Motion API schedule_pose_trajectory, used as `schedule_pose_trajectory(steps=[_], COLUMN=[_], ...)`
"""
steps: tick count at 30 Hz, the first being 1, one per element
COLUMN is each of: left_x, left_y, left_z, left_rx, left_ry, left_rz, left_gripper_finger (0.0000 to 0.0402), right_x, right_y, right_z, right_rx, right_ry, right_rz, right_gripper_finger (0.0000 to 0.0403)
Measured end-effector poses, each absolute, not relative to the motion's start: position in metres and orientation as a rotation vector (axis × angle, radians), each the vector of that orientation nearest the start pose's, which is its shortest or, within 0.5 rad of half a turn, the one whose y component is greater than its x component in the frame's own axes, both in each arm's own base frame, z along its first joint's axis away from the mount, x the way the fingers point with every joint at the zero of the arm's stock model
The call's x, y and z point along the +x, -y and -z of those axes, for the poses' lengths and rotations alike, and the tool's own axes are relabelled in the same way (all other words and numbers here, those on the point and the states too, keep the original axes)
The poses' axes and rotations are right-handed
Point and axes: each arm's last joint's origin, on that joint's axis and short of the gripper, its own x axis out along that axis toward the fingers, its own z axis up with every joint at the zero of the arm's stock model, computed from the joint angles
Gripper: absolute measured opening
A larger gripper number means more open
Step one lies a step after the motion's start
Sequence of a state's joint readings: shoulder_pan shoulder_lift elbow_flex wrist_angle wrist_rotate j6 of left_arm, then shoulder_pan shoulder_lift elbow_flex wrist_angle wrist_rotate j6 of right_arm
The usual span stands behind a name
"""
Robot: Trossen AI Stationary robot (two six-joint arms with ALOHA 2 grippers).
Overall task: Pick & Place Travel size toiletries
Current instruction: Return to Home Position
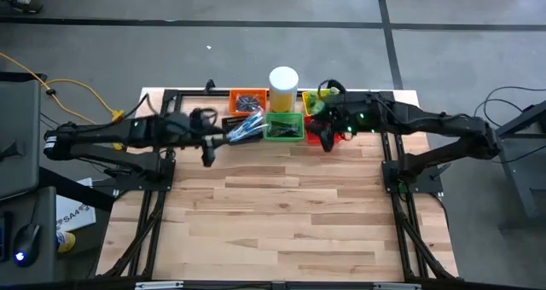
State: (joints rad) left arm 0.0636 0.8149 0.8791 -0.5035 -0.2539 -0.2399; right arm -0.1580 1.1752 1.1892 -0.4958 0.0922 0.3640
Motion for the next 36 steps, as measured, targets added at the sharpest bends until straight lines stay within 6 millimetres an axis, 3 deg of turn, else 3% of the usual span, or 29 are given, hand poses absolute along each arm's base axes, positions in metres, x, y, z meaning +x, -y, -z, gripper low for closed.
schedule_pose_trajectory(steps=[6, 13, 20, 32, 36], left_x=[0.136, 0.093, 0.064, 0.070, 0.069], left_y=[-0.005, -0.002, -0.004, -0.004, -0.005], left_z=[-0.297, -0.275, -0.258, -0.227, -0.231], left_rx=[-0.243, -0.304, -0.316, -0.318, -0.331], left_ry=[-0.262, -0.107, 0.036, -0.017, 0.015], left_rz=[-0.287, -0.222, -0.226, -0.243, -0.258], left_gripper_finger=[0.0147, 0.0147, 0.0147, 0.0147, 0.0147], right_x=[0.238, 0.213, 0.182, 0.157, 0.147], right_y=[0.017, 0.002, -0.004, -0.008, -0.009], right_z=[-0.358, -0.306, -0.263, -0.189, -0.172], right_rx=[0.348, 0.538, 0.682, 0.877, 0.922], right_ry=[-0.373, -0.164, 0.015, 0.147, 0.193], right_rz=[0.343, 0.375, 0.446, 0.507, 0.473], right_gripper_finger=[0.0210, 0.0210, 0.0210, 0.0210, 0.0210])
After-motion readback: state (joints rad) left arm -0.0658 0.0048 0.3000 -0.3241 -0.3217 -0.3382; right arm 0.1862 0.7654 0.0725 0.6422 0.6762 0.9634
